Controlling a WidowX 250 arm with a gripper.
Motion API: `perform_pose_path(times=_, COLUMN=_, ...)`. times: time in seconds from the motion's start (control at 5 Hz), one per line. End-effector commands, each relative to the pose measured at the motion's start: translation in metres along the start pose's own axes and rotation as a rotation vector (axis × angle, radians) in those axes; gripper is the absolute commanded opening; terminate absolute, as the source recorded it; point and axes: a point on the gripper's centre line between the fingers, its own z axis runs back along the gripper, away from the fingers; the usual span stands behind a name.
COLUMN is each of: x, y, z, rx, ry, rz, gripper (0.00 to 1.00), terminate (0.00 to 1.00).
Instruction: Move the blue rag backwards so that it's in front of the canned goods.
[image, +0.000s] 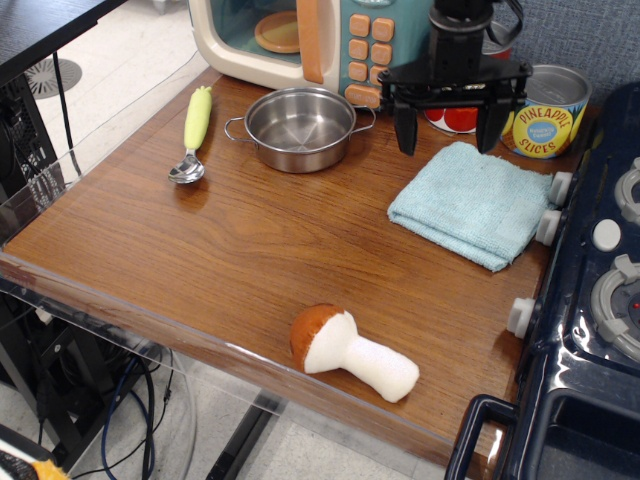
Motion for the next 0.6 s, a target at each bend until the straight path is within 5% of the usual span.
perform_pose_path(times=0.0, x=-0.0009, y=0.0025, z=0.0392, rx=-0.050, ry=-0.076, rz=-0.006, gripper=1.00, terminate=0.00)
perform_pose_path(times=0.2, x=-0.0009, y=0.0025, z=0.0392, rx=-0.050, ry=-0.076, rz=-0.006, gripper=1.00, terminate=0.00)
perform_pose_path(times=0.4, x=-0.0009, y=0.0025, z=0.0392, rx=-0.050, ry=-0.076, rz=-0.006, gripper=1.00, terminate=1.00)
